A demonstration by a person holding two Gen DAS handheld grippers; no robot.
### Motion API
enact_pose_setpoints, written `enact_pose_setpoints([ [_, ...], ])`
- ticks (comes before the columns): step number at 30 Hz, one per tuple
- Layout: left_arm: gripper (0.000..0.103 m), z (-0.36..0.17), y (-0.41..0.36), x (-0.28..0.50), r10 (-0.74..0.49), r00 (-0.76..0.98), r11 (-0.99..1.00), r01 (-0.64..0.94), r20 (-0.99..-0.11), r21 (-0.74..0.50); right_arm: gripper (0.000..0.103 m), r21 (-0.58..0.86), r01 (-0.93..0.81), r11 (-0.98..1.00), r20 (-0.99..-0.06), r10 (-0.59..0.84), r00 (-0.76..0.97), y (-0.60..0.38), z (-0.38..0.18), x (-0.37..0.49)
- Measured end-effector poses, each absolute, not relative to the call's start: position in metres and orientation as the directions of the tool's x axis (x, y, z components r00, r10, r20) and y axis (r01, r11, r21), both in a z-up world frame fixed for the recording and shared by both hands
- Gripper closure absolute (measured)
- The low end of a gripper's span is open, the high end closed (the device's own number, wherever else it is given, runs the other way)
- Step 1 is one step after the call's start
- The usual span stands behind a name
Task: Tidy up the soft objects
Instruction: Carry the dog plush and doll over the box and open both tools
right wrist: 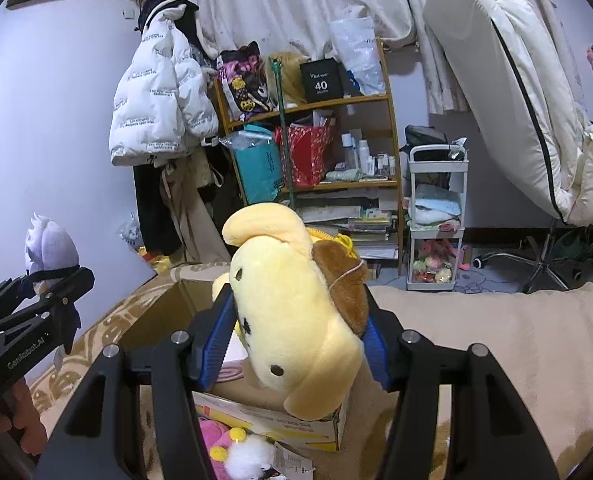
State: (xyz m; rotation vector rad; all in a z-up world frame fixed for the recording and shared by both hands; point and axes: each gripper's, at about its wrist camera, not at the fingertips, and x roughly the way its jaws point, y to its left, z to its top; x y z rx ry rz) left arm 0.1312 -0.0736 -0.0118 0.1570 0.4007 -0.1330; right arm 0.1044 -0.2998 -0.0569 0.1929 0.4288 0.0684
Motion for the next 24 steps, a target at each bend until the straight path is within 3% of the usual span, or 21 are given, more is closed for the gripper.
enact_pose_setpoints([
  [12, 0.048, -0.043, -0.093, 0.146, -0.144, 0.876, 0.957, 0.241, -0.459, 0.16, 0.041, 0.183, -0.037, 0.982, -0.459, 0.118, 0.881, -0.29, -0.081, 0.123],
  [24, 0.046, -0.063, -0.091, 0.167, -0.179, 0.82, 0.964, 0.256, -0.543, 0.068, 0.04, 0.181, -0.059, 0.982, -0.481, 0.141, 0.865, -0.285, -0.099, 0.133],
])
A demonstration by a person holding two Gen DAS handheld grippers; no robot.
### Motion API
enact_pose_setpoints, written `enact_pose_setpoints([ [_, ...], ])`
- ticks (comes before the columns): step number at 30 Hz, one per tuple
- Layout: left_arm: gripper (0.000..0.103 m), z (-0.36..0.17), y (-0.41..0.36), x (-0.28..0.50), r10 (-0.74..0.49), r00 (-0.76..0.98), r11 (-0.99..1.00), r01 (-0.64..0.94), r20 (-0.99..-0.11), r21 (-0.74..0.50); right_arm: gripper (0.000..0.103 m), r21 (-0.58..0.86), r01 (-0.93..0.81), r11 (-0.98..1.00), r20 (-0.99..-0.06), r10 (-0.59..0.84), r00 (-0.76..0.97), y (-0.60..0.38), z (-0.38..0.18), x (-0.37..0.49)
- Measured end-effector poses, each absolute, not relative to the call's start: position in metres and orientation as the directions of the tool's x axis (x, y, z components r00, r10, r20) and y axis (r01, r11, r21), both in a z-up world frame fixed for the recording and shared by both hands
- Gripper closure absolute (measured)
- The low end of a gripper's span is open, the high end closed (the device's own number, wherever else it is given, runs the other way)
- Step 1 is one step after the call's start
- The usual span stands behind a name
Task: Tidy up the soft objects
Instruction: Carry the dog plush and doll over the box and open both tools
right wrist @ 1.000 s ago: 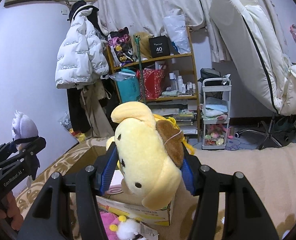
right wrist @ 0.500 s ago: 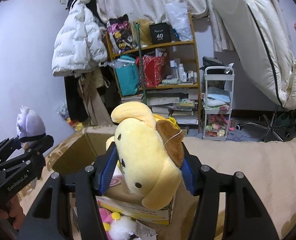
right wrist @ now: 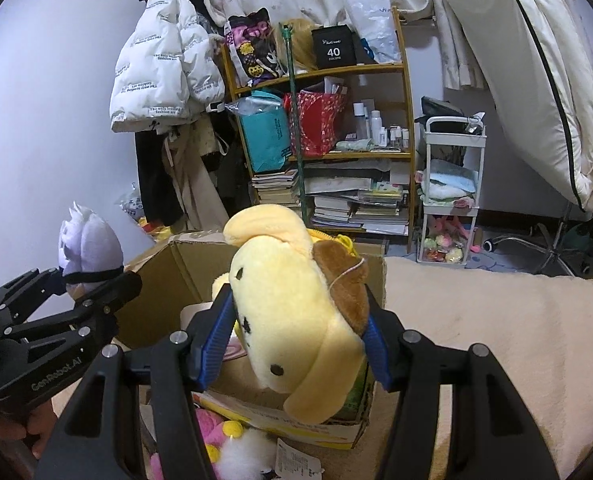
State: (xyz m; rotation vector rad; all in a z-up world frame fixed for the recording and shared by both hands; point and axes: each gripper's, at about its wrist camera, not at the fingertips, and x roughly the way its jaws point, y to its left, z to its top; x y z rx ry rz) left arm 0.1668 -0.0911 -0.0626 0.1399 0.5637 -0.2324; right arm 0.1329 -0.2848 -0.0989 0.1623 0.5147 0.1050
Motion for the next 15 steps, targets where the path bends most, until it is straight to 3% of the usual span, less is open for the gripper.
enact_pose_setpoints([
  [4, 0.043, -0.066, -0.088, 0.17, -0.18, 0.81, 0.968, 0.246, -0.558, 0.045, 0.037, 0.205, -0.064, 0.977, -0.498, 0.161, 0.852, -0.287, -0.106, 0.136],
  [6, 0.031, -0.066, -0.087, 0.17, -0.163, 0.812, 0.972, 0.23, -0.56, 0.05, 0.037, 0.216, -0.058, 0.975, -0.506, 0.162, 0.847, -0.288, -0.109, 0.138],
  [15, 0.018, -0.065, -0.078, 0.167, -0.135, 0.811, 0.981, 0.189, -0.569, 0.037, 0.035, 0.256, -0.049, 0.965, -0.523, 0.181, 0.833, -0.295, -0.114, 0.139],
])
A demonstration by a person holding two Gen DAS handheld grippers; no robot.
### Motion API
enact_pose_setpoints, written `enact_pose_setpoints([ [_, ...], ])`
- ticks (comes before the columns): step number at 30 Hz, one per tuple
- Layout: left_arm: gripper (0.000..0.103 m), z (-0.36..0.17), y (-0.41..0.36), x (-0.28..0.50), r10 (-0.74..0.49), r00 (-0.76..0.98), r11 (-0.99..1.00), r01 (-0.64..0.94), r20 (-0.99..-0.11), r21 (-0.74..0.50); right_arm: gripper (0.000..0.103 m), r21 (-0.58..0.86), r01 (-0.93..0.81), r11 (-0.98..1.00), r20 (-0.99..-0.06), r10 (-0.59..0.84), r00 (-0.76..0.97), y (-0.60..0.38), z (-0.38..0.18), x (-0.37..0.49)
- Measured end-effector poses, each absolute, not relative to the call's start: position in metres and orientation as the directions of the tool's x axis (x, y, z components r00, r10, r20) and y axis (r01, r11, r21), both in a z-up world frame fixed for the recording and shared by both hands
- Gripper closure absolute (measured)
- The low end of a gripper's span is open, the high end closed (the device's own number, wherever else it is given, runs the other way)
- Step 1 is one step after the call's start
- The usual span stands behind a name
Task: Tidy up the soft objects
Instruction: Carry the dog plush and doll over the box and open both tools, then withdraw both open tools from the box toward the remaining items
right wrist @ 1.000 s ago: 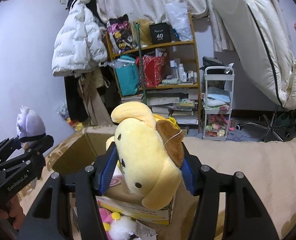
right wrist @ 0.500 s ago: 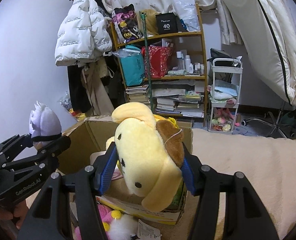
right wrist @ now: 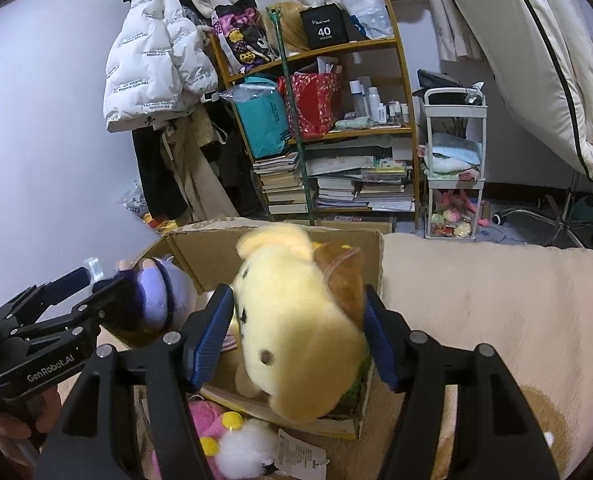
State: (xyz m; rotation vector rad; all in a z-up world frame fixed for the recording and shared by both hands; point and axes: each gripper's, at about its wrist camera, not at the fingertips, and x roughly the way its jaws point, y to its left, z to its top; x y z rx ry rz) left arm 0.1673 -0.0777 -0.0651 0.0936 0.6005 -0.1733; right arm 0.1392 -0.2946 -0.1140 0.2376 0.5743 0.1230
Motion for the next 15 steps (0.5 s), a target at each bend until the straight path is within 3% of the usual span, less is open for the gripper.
enact_pose_setpoints([
  [3, 0.015, -0.063, -0.075, 0.165, -0.118, 0.814, 0.983, 0.178, -0.569, 0.05, 0.015, 0.258, -0.038, 0.965, -0.513, 0.171, 0.841, -0.297, -0.114, 0.138],
  [9, 0.011, -0.058, -0.068, 0.159, -0.1, 0.81, 0.984, 0.168, -0.578, 0.065, 0.013, 0.286, -0.032, 0.958, -0.501, 0.178, 0.847, -0.304, -0.113, 0.13],
  [13, 0.007, -0.052, -0.063, 0.149, -0.089, 0.814, 0.985, 0.158, -0.574, 0.072, 0.0, 0.287, -0.022, 0.958, -0.496, 0.168, 0.852, -0.305, -0.109, 0.122],
  [15, 0.005, -0.048, -0.059, 0.143, -0.091, 0.818, 0.986, 0.156, -0.569, 0.065, 0.0, 0.285, -0.012, 0.958, -0.48, 0.153, 0.864, -0.306, -0.106, 0.114],
])
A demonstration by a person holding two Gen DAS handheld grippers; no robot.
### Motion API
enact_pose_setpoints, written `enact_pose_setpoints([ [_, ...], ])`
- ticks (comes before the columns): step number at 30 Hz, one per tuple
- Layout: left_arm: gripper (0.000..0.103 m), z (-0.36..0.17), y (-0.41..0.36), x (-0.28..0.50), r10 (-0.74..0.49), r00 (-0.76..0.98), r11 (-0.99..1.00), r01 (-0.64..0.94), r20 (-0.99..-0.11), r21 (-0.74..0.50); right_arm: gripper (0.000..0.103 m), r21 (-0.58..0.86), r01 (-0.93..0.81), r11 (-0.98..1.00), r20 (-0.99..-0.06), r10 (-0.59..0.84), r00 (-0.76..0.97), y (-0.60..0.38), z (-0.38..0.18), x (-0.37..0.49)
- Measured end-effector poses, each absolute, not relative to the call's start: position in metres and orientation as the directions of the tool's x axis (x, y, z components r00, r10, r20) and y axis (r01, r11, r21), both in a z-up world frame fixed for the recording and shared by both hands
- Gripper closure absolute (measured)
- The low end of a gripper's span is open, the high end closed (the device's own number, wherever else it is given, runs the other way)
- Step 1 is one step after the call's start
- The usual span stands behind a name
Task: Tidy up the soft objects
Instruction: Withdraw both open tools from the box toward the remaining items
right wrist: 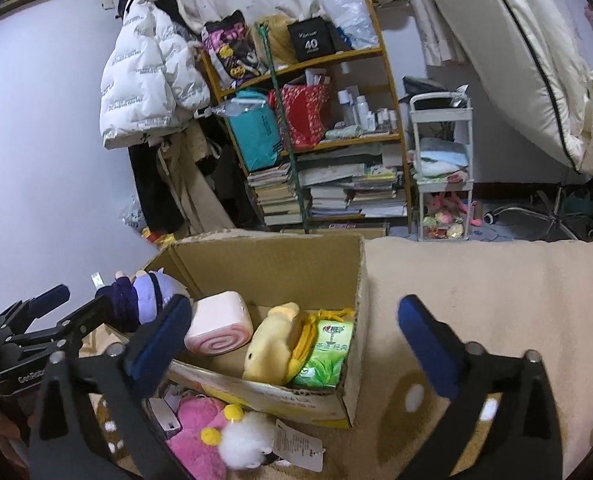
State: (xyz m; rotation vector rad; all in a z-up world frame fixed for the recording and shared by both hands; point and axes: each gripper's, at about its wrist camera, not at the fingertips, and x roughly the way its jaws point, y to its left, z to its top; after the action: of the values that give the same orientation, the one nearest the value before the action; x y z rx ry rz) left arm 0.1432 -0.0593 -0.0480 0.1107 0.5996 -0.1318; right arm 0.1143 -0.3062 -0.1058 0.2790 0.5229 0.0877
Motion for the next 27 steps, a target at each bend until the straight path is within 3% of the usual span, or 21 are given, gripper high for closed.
enact_pose_setpoints([
  [16, 0.005, -0.024, -0.037, 0.08, -0.056, 0.85, 0.985, 0.132, -0.524, 0.109, 0.0, 0.219, 0.026, 0.975, -0.468, 0.082, 0.88, -0.294, -0.081, 0.064],
  [27, 0.005, -0.013, -0.023, 0.049, -0.069, 0.85, 0.989, 0.127, -0.522, 0.076, 0.0, 0.211, 0.015, 0.977, -0.451, 0.084, 0.889, -0.287, -0.067, 0.028],
])
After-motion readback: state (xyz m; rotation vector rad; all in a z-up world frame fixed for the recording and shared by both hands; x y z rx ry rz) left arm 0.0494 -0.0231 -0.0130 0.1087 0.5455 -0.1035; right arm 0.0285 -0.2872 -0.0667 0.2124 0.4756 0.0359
